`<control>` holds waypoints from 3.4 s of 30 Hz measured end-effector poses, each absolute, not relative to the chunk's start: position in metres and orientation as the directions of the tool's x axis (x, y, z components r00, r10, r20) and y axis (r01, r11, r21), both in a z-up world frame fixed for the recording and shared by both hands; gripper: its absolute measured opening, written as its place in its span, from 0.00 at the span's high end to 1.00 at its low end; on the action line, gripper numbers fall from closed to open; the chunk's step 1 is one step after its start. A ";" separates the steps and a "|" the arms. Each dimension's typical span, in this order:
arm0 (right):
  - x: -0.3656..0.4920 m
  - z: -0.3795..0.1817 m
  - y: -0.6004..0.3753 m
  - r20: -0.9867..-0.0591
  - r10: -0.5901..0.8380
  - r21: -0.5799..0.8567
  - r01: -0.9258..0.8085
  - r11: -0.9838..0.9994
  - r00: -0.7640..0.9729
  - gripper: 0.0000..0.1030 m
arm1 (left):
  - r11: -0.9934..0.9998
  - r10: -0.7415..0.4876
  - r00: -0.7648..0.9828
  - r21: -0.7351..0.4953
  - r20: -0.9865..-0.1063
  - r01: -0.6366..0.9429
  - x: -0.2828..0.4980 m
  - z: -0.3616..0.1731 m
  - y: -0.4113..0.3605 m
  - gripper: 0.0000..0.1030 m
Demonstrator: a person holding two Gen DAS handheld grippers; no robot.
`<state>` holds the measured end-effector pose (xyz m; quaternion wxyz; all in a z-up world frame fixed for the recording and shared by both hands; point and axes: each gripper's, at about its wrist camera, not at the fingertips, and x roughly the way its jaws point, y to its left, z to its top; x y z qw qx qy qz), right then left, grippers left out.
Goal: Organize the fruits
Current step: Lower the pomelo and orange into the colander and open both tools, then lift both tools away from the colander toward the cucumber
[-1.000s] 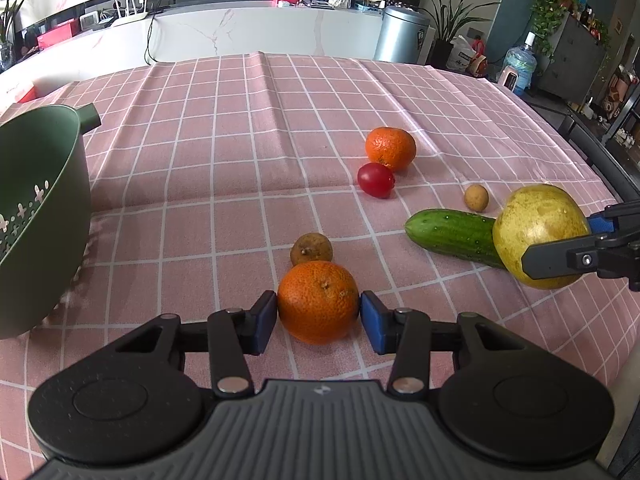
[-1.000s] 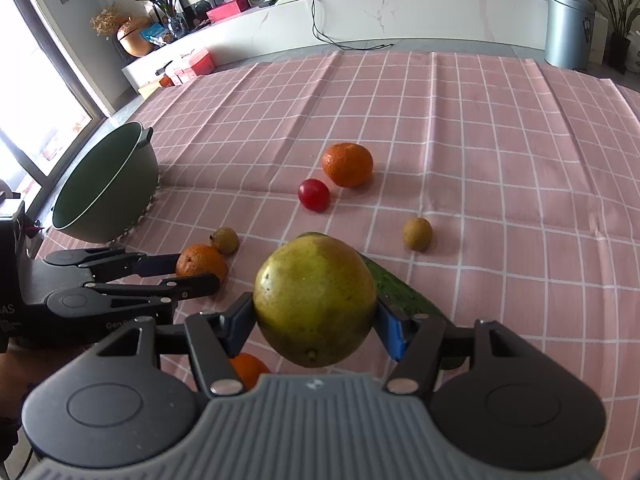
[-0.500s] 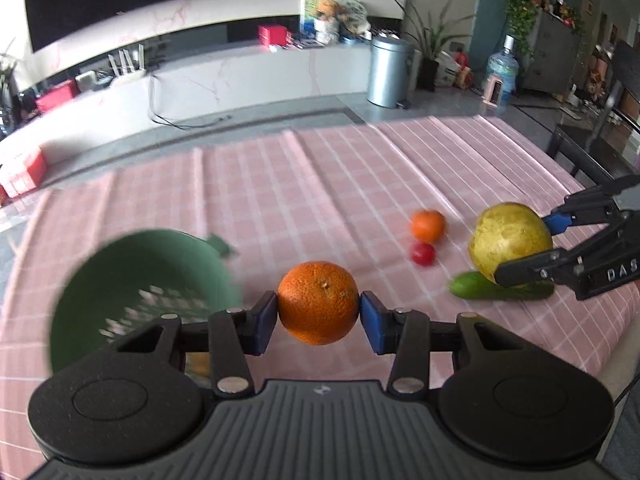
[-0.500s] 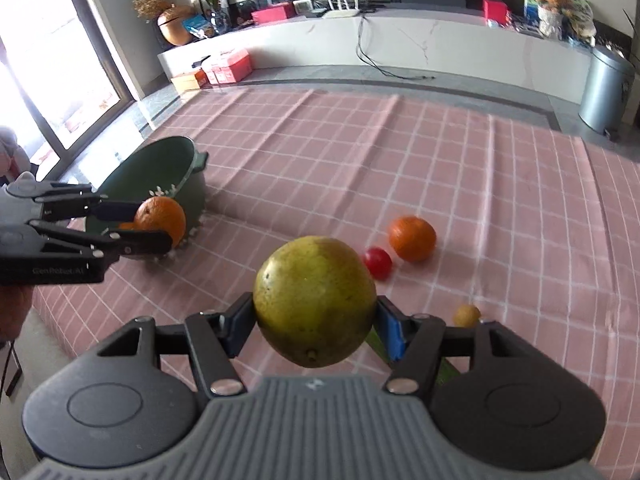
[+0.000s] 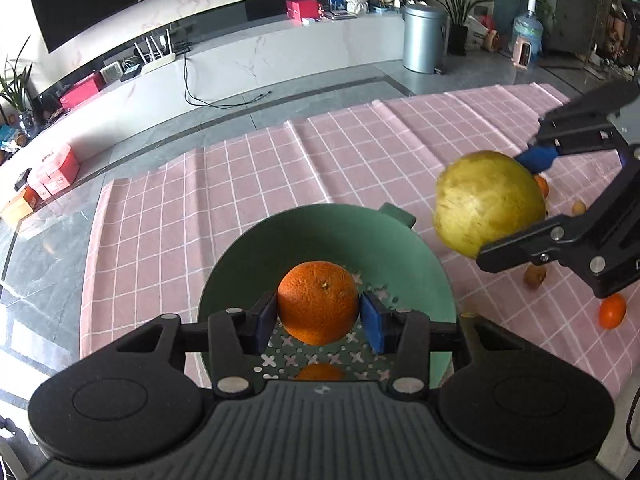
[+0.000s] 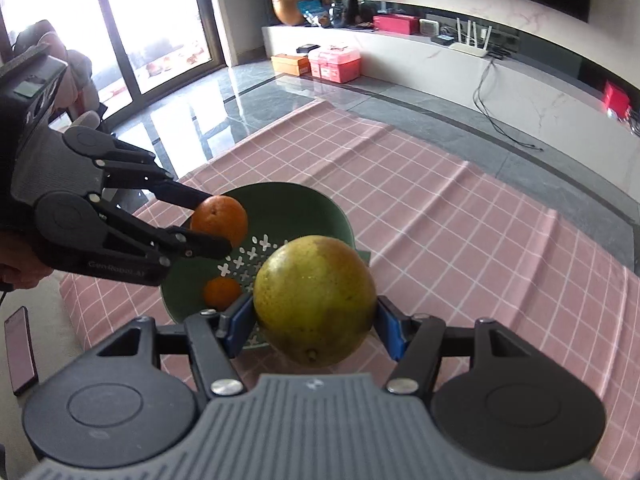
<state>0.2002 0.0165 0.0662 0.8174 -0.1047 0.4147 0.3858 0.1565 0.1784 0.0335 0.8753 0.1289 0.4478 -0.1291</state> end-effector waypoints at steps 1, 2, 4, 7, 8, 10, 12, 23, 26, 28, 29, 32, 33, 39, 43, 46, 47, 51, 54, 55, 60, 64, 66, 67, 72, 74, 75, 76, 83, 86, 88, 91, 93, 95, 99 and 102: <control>0.204 0.066 0.025 -0.763 0.544 0.137 -0.735 0.664 0.349 0.41 | 0.927 -0.109 0.558 0.119 -0.823 0.357 0.159 0.031 0.180 0.50; 0.208 0.065 0.034 -0.768 0.544 0.125 -0.755 0.644 0.337 0.41 | 0.916 -0.110 0.548 0.130 -0.829 0.379 0.161 0.028 0.182 0.50; 0.217 0.061 0.050 -0.785 0.547 0.114 -0.799 0.590 0.292 0.41 | 0.882 -0.119 0.524 0.152 -0.844 0.447 0.166 0.025 0.182 0.50; 0.231 0.052 0.072 -0.812 0.533 0.089 -0.853 0.514 0.237 0.41 | 0.808 -0.141 0.461 0.167 -0.876 0.565 0.172 0.015 0.181 0.50; 0.237 0.048 0.080 -0.823 0.519 0.069 -0.867 0.493 0.230 0.41 | 0.786 -0.143 0.436 0.166 -0.888 0.596 0.174 0.010 0.181 0.50; 0.246 0.039 0.092 -0.846 0.486 0.031 -0.891 0.454 0.219 0.41 | 0.762 -0.139 0.400 0.160 -0.906 0.627 0.178 0.000 0.181 0.50; 0.251 0.030 0.104 -0.868 0.455 0.000 -0.917 0.400 0.199 0.41 | 0.750 -0.130 0.386 0.164 -0.913 0.641 0.182 -0.010 0.180 0.50; 0.254 -0.012 0.144 -0.916 0.369 -0.082 -0.975 0.205 0.155 0.41 | 0.756 -0.105 0.326 0.138 -0.939 0.640 0.206 -0.039 0.192 0.50; 0.256 -0.020 0.149 -0.926 0.351 -0.078 -0.980 0.184 0.140 0.41 | 0.765 -0.109 0.310 0.119 -0.944 0.633 0.209 -0.044 0.195 0.50; 0.257 -0.024 0.151 -0.931 0.342 -0.073 -0.982 0.177 0.130 0.41 | 0.770 -0.113 0.302 0.108 -0.947 0.628 0.210 -0.047 0.196 0.50; 0.257 -0.026 0.152 -0.933 0.337 -0.072 -0.982 0.174 0.128 0.41 | 0.770 -0.113 0.298 0.106 -0.948 0.629 0.210 -0.048 0.197 0.50; 0.259 -0.029 0.153 -0.939 0.323 -0.070 -0.983 0.168 0.122 0.41 | 0.769 -0.114 0.295 0.105 -0.949 0.631 0.212 -0.048 0.197 0.50; 0.260 -0.030 0.153 -0.939 0.324 -0.062 -0.984 0.167 0.114 0.41 | 0.769 -0.116 0.296 0.103 -0.948 0.631 0.212 -0.047 0.197 0.50; 0.264 -0.031 0.155 -0.940 0.330 -0.037 -0.985 0.168 0.092 0.41 | 0.768 -0.113 0.300 0.108 -0.947 0.632 0.215 -0.041 0.198 0.48; 0.262 -0.028 0.154 -0.941 0.328 -0.026 -0.985 0.171 0.082 0.41 | 0.775 -0.104 0.315 0.122 -0.943 0.620 0.216 -0.037 0.197 0.41; 0.267 -0.026 0.154 -0.940 0.331 -0.013 -0.981 0.195 0.078 0.40 | 0.791 -0.094 0.331 0.132 -0.939 0.597 0.219 -0.037 0.197 0.40; 0.267 -0.025 0.154 -0.940 0.332 -0.012 -0.979 0.201 0.080 0.40 | 0.792 -0.099 0.331 0.128 -0.938 0.598 0.218 -0.035 0.197 0.40; 0.267 -0.014 0.154 -0.924 0.364 -0.035 -0.976 0.217 0.114 0.28 | 0.792 -0.111 0.363 0.139 -0.925 0.594 0.218 -0.020 0.197 0.36; 0.267 0.000 0.154 -0.920 0.376 -0.032 -0.975 0.221 0.115 0.29 | 0.797 -0.104 0.393 0.159 -0.914 0.582 0.216 -0.004 0.196 0.35; 0.266 0.005 0.154 -0.918 0.378 -0.037 -0.974 0.223 0.121 0.29 | 0.798 -0.105 0.397 0.161 -0.912 0.581 0.215 0.001 0.196 0.36; 0.258 0.032 0.148 -0.913 0.380 -0.068 -0.973 0.223 0.151 0.30 | 0.791 -0.100 0.432 0.192 -0.896 0.580 0.205 0.033 0.190 0.35; 0.244 0.059 0.135 -0.898 0.400 -0.092 -0.967 0.238 0.184 0.31 | 0.791 -0.102 0.469 0.214 -0.877 0.573 0.190 0.062 0.179 0.35; 0.237 0.073 0.127 -0.890 0.411 -0.099 -0.964 0.246 0.196 0.31 | 0.788 -0.104 0.486 0.226 -0.868 0.572 0.180 0.073 0.172 0.35; 0.232 0.080 0.122 -0.885 0.417 -0.103 -0.962 0.253 0.205 0.31 | 0.786 -0.104 0.492 0.232 -0.864 0.574 0.175 0.079 0.169 0.35; 0.212 0.108 0.095 -0.868 0.431 -0.133 -0.951 0.279 0.248 0.31 | 0.762 -0.104 0.521 0.269 -0.847 0.590 0.152 0.098 0.144 0.35; 0.202 0.119 0.084 -0.862 0.432 -0.149 -0.946 0.287 0.267 0.31 | 0.756 -0.109 0.533 0.278 -0.839 0.593 0.142 0.107 0.134 0.35; 0.198 0.121 0.078 -0.858 0.433 -0.157 -0.944 0.291 0.276 0.31 | 0.753 -0.113 0.539 0.282 -0.835 0.594 0.138 0.108 0.127 0.35; 0.193 0.125 0.072 -0.855 0.435 -0.162 -0.941 0.295 0.284 0.31 | 0.751 -0.117 0.543 0.284 -0.832 0.596 0.134 0.111 0.122 0.35; 0.163 0.149 0.023 -0.831 0.446 -0.192 -0.923 0.332 0.333 0.31 | 0.734 -0.146 0.564 0.294 -0.812 0.613 0.109 0.122 0.082 0.35; 0.151 0.156 -0.003 -0.822 0.450 -0.193 -0.913 0.359 0.350 0.31 | 0.728 -0.161 0.574 0.296 -0.803 0.619 0.099 0.121 0.064 0.35; 0.146 0.156 -0.018 -0.818 0.447 -0.192 -0.905 0.381 0.362 0.31 | 0.731 -0.171 0.577 0.291 -0.799 0.618 0.092 0.119 0.052 0.34; 0.140 0.153 -0.043 -0.811 0.438 -0.191 -0.883 0.428 0.388 0.31 | 0.757 -0.190 0.578 0.256 -0.794 0.602 0.084 0.113 0.040 0.34; 0.137 0.148 -0.059 -0.808 0.428 -0.188 -0.865 0.464 0.405 0.31 | 0.777 -0.212 0.573 0.219 -0.791 0.590 0.078 0.107 0.034 0.34; 0.135 0.141 -0.078 -0.807 0.424 -0.168 -0.848 0.503 0.412 0.31 | 0.797 -0.229 0.574 0.187 -0.786 0.574 0.074 0.099 0.028 0.34; 0.130 0.120 -0.114 -0.796 0.408 -0.129 -0.784 0.608 0.447 0.31 | 0.810 -0.300 0.561 0.104 -0.772 0.577 0.059 0.077 0.016 0.34; 0.124 0.101 -0.138 -0.796 0.389 -0.092 -0.729 0.678 0.463 0.31 | 0.816 -0.308 0.554 0.084 -0.774 0.572 0.052 0.052 0.004 0.34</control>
